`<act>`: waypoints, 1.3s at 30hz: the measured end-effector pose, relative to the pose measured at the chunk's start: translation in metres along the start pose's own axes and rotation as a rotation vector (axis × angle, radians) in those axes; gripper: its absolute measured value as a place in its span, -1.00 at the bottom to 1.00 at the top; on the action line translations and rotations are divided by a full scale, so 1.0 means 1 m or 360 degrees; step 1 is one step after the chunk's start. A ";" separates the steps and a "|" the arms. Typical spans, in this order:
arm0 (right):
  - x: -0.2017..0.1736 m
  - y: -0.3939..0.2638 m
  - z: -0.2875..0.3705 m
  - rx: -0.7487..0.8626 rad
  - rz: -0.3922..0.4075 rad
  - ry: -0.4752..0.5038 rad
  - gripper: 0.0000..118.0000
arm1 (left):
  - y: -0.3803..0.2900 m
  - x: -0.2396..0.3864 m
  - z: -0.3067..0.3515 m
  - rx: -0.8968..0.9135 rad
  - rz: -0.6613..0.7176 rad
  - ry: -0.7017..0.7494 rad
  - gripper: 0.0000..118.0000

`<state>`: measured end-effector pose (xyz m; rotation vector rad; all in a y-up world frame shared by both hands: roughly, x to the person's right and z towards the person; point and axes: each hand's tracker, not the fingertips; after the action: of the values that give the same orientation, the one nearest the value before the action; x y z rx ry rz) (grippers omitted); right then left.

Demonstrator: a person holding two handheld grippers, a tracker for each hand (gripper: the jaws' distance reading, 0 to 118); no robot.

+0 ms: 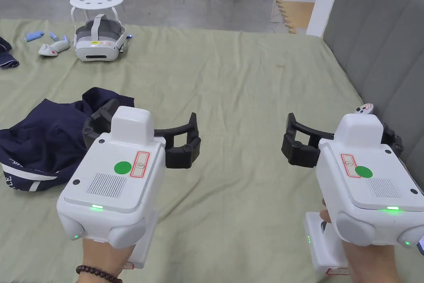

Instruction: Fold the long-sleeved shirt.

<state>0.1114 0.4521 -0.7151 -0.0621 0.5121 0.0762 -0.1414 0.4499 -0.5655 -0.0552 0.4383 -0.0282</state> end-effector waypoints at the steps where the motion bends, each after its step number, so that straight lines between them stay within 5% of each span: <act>1: 0.000 0.000 0.000 0.0003 0.0002 -0.0008 1.00 | 0.000 0.000 0.000 0.0001 -0.0001 -0.0002 0.88; 39: 0.003 -0.001 0.003 0.0025 -0.0009 -0.0017 1.00 | 0.000 0.003 0.001 0.0013 0.0024 -0.0012 0.88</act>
<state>0.1160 0.4520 -0.7141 -0.0480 0.5018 0.0668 -0.1376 0.4496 -0.5656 -0.0441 0.4312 -0.0150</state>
